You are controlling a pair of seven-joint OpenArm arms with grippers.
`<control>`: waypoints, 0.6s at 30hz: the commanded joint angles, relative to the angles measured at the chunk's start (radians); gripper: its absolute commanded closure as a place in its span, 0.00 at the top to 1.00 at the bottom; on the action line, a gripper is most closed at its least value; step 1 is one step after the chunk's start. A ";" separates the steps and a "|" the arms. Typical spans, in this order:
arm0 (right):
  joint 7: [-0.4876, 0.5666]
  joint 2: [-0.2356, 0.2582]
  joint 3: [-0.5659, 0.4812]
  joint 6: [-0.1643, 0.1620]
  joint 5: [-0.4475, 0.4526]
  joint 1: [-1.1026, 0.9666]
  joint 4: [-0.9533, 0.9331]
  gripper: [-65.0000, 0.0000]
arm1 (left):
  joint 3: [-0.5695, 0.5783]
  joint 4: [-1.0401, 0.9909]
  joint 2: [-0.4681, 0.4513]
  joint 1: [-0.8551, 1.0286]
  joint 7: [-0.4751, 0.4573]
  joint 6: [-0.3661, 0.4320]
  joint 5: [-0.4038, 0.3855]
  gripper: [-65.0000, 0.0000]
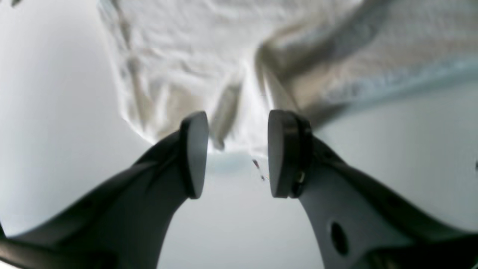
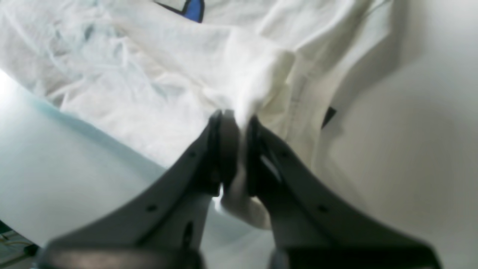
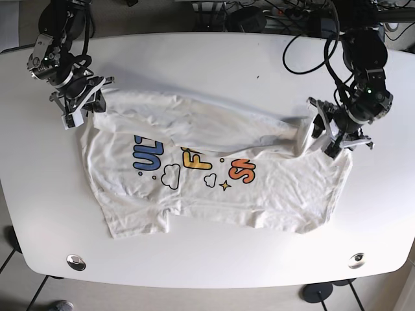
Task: Fold the T-shirt properly
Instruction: 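Regrasp the shirt's edge with the left gripper and pull it outward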
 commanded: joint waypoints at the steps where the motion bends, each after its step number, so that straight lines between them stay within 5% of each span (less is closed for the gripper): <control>1: 0.019 0.013 0.002 0.005 0.016 0.008 0.019 0.03 | -0.043 0.007 0.033 0.014 -0.028 0.003 -0.005 0.38; 5: 0.019 0.011 0.002 0.005 0.021 0.011 0.019 0.03 | -0.134 -0.100 0.086 0.020 -0.028 0.003 -0.005 0.38; 9: 0.019 0.011 0.002 0.005 0.021 0.013 0.019 0.03 | -0.144 -0.168 0.091 0.000 -0.041 0.003 -0.005 0.38; 12: 0.019 0.011 0.002 0.005 0.022 0.013 0.019 0.03 | -0.140 -0.223 0.091 0.000 -0.144 0.003 -0.005 0.38; 18: 0.019 0.011 0.002 0.005 0.022 0.013 0.019 0.03 | -0.137 -0.306 0.091 0.000 -0.157 0.003 -0.005 0.38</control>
